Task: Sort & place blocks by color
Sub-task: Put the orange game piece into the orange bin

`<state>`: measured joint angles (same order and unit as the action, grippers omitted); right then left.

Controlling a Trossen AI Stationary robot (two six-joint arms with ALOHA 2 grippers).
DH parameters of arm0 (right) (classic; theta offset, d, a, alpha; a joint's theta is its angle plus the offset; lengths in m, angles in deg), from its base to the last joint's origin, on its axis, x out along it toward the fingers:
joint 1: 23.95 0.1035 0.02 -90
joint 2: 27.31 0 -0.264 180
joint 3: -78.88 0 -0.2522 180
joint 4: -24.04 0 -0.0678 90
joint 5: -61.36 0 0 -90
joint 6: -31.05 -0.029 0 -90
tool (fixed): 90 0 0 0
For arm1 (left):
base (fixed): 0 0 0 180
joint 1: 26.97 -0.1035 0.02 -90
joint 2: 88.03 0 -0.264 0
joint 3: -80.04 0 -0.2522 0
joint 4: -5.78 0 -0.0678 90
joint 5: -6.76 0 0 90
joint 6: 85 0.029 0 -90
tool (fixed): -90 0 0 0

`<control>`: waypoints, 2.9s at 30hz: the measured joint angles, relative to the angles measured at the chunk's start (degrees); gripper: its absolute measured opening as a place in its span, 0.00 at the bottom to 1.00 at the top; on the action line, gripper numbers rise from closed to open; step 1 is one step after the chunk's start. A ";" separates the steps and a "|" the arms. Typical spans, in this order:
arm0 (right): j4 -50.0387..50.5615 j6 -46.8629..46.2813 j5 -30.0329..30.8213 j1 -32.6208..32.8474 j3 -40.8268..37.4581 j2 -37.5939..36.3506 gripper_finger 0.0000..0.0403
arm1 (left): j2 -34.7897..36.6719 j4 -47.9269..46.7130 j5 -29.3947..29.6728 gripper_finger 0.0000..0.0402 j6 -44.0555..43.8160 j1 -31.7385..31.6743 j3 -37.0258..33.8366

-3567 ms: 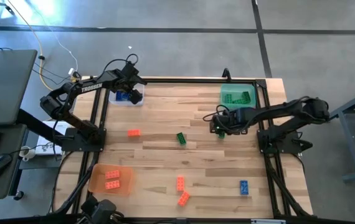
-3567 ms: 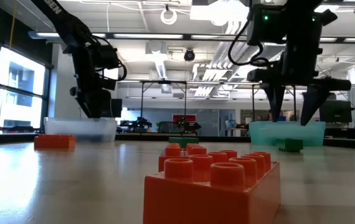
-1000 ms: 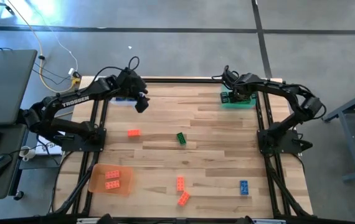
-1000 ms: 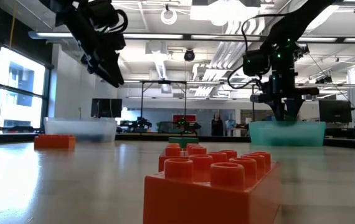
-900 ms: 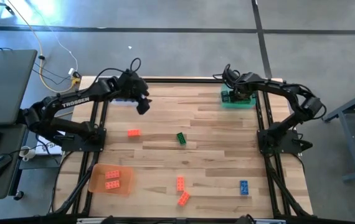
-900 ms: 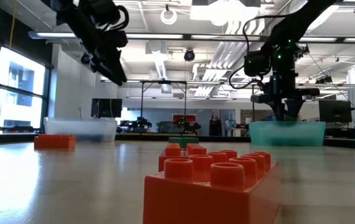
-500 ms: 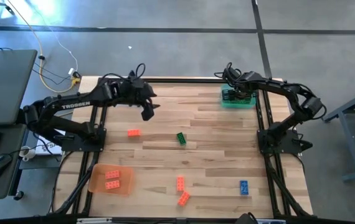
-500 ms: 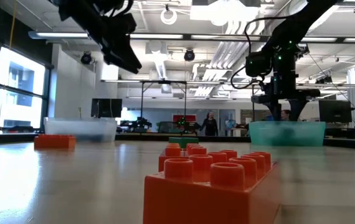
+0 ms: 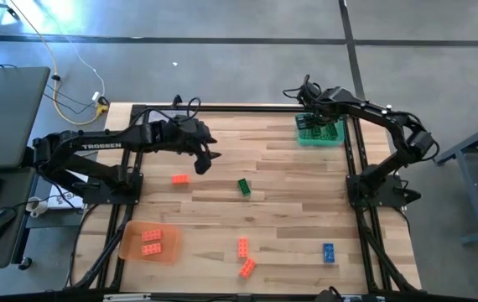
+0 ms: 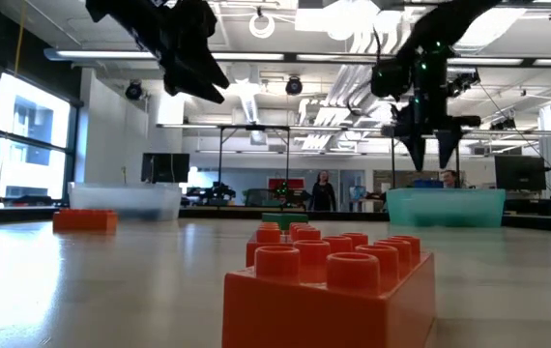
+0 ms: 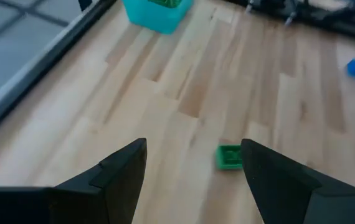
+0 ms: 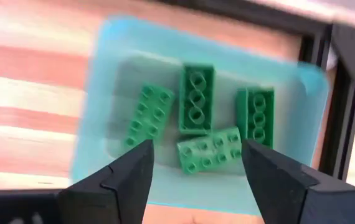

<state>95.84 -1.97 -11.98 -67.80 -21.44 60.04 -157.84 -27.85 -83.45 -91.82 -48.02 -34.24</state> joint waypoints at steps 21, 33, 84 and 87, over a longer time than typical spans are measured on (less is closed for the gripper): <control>3.72 16.59 -3.90 3.51 22.20 0.00 0.56 | -0.62 -0.02 3.78 0.61 -11.82 17.05 8.59; 6.66 24.08 -18.82 20.24 22.31 0.02 0.56 | -0.63 -20.06 15.14 0.61 -27.64 20.68 11.15; -29.94 49.11 -26.35 71.36 22.24 20.46 0.56 | -0.61 -36.89 17.16 0.61 -37.10 20.21 11.13; -30.88 50.41 -26.76 71.38 22.24 22.48 0.56 | -0.61 -36.89 17.18 0.61 -37.10 20.21 11.13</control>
<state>64.96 48.44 -38.74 3.58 0.80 82.52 -158.45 -64.75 -66.27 -128.92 -27.81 -23.11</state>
